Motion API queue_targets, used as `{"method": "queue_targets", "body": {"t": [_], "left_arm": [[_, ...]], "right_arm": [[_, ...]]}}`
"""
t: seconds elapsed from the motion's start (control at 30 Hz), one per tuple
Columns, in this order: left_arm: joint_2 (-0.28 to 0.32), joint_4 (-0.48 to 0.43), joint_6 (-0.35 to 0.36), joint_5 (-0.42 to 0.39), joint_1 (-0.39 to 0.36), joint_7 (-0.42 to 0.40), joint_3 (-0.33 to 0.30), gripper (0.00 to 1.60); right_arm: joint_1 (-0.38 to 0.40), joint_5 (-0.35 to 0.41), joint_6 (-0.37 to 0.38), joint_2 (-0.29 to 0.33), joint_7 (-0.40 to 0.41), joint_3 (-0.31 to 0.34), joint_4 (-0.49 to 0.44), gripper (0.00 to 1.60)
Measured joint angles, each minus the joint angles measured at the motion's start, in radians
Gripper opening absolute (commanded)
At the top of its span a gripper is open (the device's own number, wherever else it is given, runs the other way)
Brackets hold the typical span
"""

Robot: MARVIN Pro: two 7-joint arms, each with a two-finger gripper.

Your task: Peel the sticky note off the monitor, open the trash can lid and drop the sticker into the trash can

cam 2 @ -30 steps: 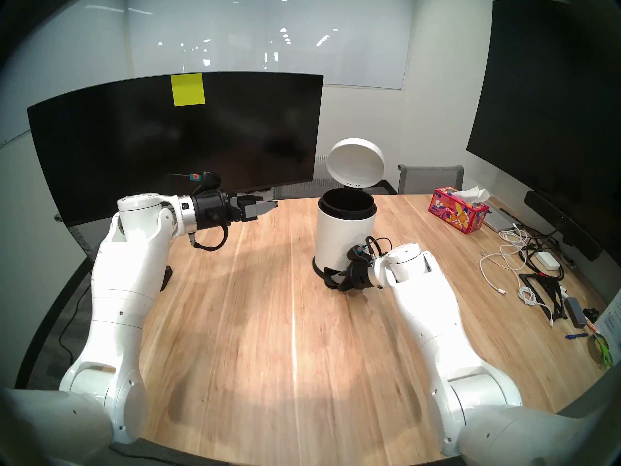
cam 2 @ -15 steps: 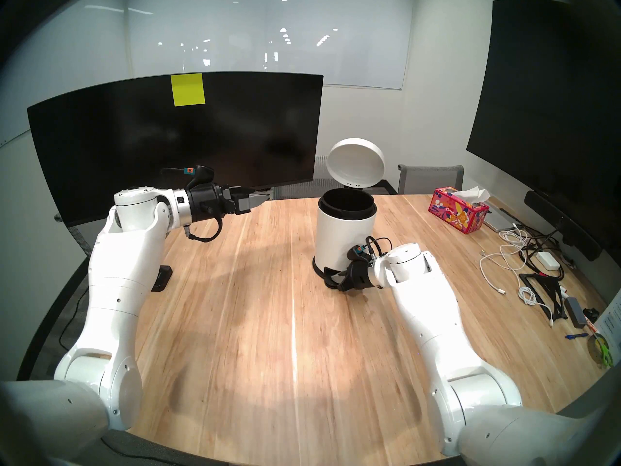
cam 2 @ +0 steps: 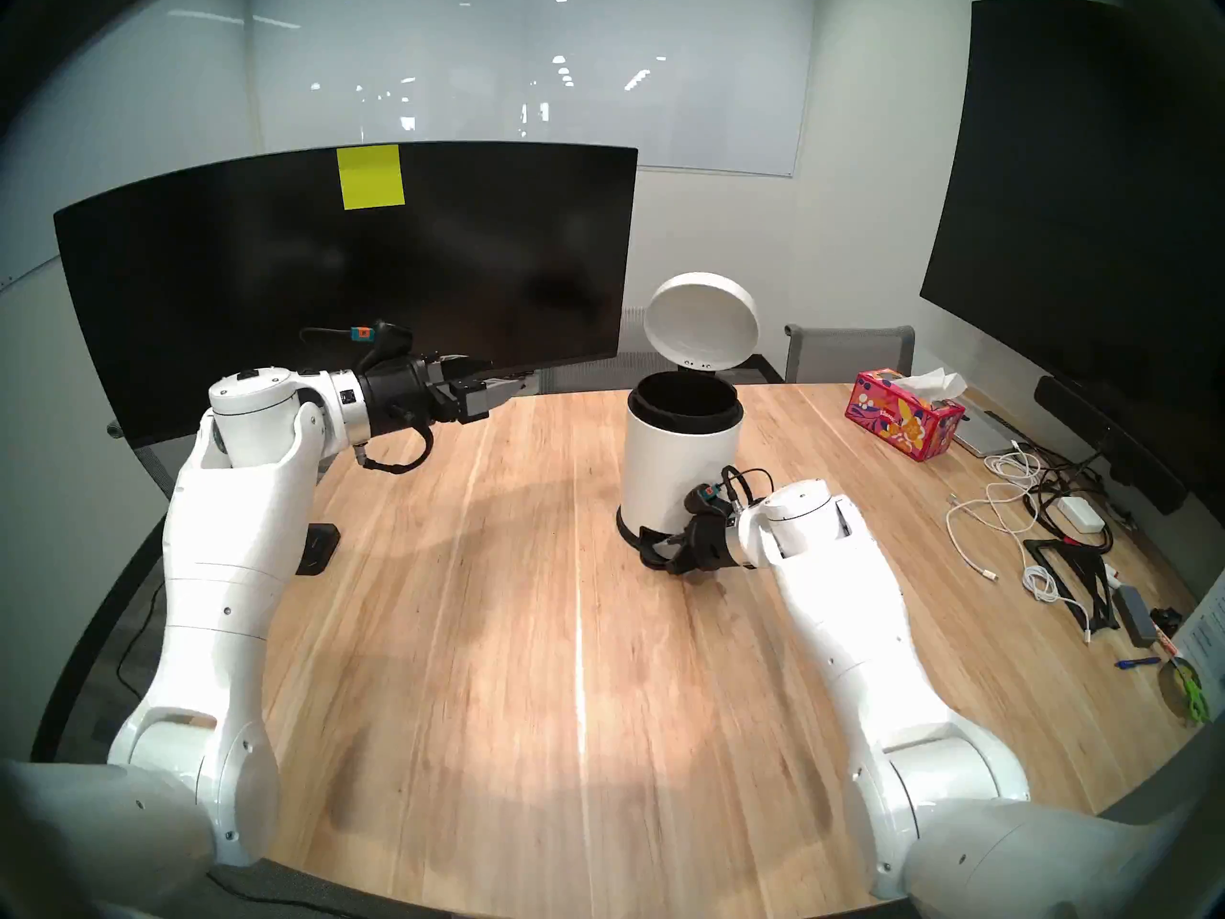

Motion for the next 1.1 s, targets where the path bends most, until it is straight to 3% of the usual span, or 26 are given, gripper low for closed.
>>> {"method": "queue_targets", "body": {"t": [0.43, 1.1], "left_arm": [[0.021, 0.005, 0.002, -0.018, -0.004, -0.06, -0.015, 1.6], [0.022, 0.008, 0.008, -0.018, -0.008, -0.076, -0.019, 1.6]], "right_arm": [[0.0, 0.0, 0.0, 0.0, 0.0, 0.0, 0.0, 0.0], [0.0, 0.0, 0.0, 0.0, 0.0, 0.0, 0.0, 0.0]]}}
